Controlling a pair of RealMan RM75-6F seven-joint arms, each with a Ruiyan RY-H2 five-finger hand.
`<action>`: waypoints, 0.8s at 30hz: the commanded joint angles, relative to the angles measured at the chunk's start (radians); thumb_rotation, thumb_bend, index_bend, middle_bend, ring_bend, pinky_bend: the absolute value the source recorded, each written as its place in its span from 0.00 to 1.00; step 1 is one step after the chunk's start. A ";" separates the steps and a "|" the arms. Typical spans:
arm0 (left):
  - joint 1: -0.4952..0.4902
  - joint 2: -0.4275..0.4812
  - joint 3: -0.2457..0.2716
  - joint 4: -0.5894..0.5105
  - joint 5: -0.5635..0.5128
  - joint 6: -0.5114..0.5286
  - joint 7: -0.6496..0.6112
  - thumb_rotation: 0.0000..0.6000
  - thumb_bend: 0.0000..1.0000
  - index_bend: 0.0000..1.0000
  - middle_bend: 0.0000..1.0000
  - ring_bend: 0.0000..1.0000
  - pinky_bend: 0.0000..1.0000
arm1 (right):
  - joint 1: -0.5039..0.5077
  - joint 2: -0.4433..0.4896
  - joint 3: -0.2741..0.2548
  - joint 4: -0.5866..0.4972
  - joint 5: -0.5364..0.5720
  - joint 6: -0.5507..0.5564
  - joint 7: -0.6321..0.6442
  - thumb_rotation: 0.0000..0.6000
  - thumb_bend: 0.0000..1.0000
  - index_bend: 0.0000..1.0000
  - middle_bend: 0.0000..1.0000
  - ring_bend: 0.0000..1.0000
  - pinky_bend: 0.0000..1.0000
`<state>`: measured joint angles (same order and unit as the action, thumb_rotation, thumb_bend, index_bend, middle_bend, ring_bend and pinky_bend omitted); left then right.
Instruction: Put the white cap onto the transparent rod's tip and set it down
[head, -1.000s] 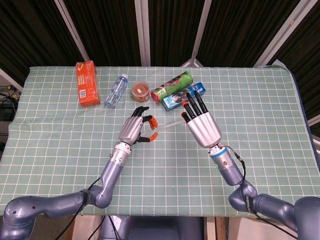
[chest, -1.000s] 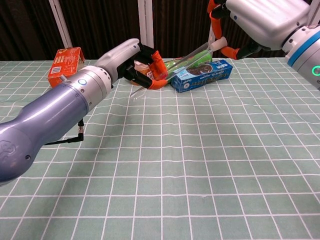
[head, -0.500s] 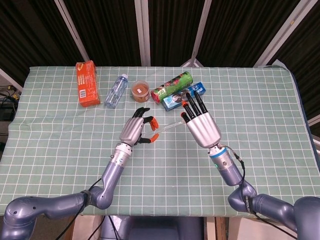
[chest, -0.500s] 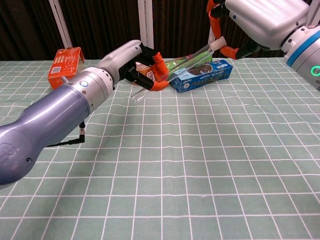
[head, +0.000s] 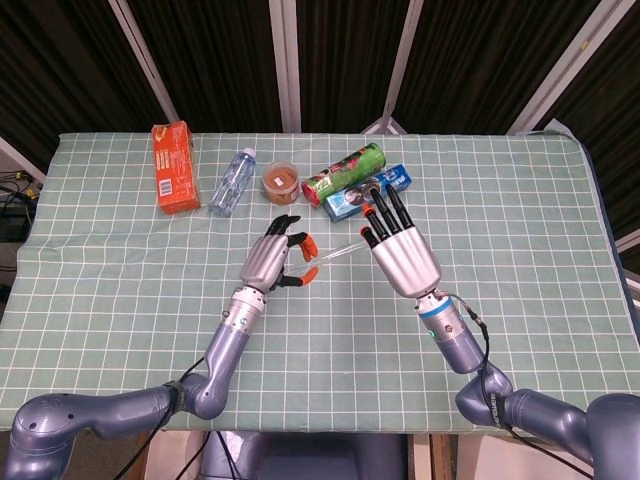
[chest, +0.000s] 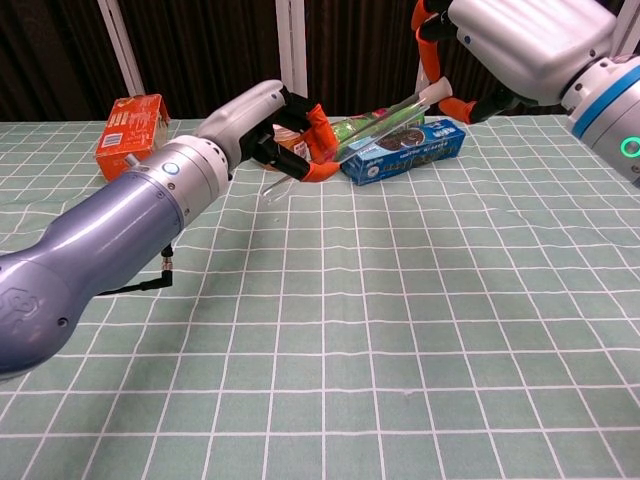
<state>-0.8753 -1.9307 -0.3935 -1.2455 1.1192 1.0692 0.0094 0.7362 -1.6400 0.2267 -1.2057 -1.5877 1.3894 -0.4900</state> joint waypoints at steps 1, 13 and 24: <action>0.001 0.001 0.000 0.001 0.003 0.001 -0.003 1.00 0.79 0.56 0.57 0.11 0.00 | 0.000 0.000 0.000 0.000 0.000 -0.001 -0.001 1.00 0.34 0.61 0.28 0.08 0.00; 0.004 0.013 0.012 0.018 0.029 0.001 -0.010 1.00 0.79 0.57 0.57 0.11 0.00 | 0.001 -0.005 0.005 -0.004 0.009 -0.004 -0.003 1.00 0.34 0.61 0.28 0.08 0.00; 0.012 0.032 0.042 0.058 0.083 0.012 -0.032 1.00 0.79 0.57 0.57 0.11 0.00 | -0.002 -0.002 0.014 -0.020 0.023 -0.005 -0.001 1.00 0.34 0.61 0.28 0.08 0.00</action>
<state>-0.8647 -1.9003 -0.3548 -1.1911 1.1990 1.0797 -0.0194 0.7344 -1.6425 0.2405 -1.2248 -1.5648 1.3841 -0.4914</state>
